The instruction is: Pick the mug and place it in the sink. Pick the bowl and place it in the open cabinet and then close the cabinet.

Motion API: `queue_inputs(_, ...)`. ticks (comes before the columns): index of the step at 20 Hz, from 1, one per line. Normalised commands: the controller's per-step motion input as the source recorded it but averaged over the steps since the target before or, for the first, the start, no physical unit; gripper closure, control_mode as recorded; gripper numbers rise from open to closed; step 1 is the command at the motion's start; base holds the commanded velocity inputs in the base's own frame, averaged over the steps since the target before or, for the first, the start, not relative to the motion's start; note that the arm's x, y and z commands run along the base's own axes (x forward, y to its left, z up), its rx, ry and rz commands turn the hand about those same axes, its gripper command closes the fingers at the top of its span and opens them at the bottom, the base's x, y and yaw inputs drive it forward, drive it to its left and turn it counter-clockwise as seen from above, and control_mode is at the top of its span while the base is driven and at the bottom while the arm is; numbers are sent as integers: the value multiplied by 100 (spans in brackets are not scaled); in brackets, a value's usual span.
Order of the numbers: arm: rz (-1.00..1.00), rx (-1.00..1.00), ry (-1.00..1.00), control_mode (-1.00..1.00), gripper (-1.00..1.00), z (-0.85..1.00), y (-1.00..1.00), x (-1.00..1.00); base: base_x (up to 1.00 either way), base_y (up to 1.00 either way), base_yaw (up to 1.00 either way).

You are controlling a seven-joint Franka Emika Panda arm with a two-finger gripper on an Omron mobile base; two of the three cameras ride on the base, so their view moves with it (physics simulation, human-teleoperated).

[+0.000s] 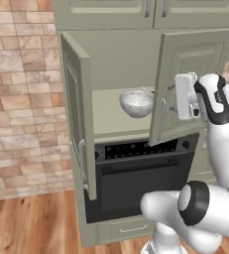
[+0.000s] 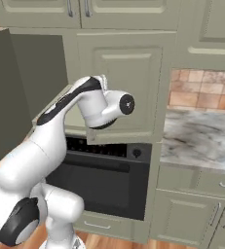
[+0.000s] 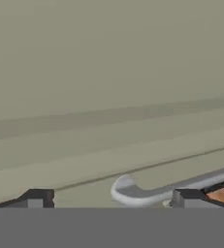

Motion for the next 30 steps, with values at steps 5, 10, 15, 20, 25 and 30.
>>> queue_inputs(5,-43,-4,4,-100,-100,-48,17,98,0,0,0)
queue_inputs(10,-54,-12,-24,-100,-100,-64,37,90,0,0,0)
queue_inputs(15,-51,-1,-19,-100,-100,-40,11,97,0,0,0)
queue_inputs(20,-34,19,10,-100,-100,20,-30,22,0,0,0)
queue_inputs(25,-22,32,32,-100,-100,51,-71,-56,0,0,0)
queue_inputs(30,-16,32,35,-100,-100,92,-53,-45,0,0,0)
